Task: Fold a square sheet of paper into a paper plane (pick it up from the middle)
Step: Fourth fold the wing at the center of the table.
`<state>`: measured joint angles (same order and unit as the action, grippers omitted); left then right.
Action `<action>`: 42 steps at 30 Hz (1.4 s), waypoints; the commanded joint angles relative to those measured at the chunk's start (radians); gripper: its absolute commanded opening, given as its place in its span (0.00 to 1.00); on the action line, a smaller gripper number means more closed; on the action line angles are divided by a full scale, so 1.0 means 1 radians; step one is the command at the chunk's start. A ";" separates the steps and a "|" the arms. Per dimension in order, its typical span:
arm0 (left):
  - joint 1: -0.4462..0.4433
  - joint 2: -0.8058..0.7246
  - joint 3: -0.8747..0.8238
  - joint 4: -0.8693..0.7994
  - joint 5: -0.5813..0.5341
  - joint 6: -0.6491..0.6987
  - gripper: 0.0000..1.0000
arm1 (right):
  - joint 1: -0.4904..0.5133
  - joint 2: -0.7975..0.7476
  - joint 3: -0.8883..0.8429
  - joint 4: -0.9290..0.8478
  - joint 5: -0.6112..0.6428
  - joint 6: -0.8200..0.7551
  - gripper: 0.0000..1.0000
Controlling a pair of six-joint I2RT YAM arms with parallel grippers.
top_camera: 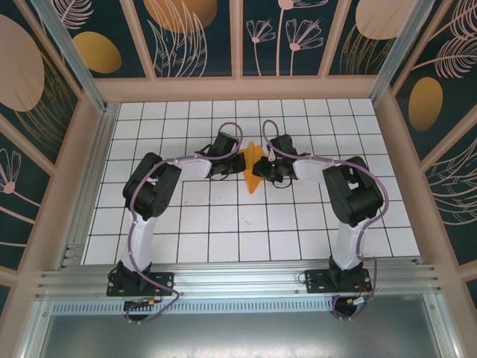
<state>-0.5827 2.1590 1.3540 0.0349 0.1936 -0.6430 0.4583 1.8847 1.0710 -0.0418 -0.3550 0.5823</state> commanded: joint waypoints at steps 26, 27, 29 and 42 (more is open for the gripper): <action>-0.017 0.107 0.051 -0.262 -0.095 -0.013 0.03 | 0.041 0.011 -0.070 0.047 -0.198 -0.026 0.12; -0.016 0.107 0.050 -0.262 -0.095 -0.015 0.02 | 0.040 0.011 -0.076 0.048 -0.197 -0.025 0.12; -0.016 0.107 0.049 -0.262 -0.094 -0.017 0.02 | 0.037 0.011 -0.083 0.044 -0.190 -0.025 0.12; -0.017 0.107 0.063 -0.271 -0.097 -0.008 0.02 | 0.029 -0.002 -0.109 0.022 -0.153 -0.035 0.12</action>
<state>-0.5968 2.1818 1.4387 -0.0864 0.1471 -0.6510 0.4923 1.8839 0.9833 0.0105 -0.5213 0.5739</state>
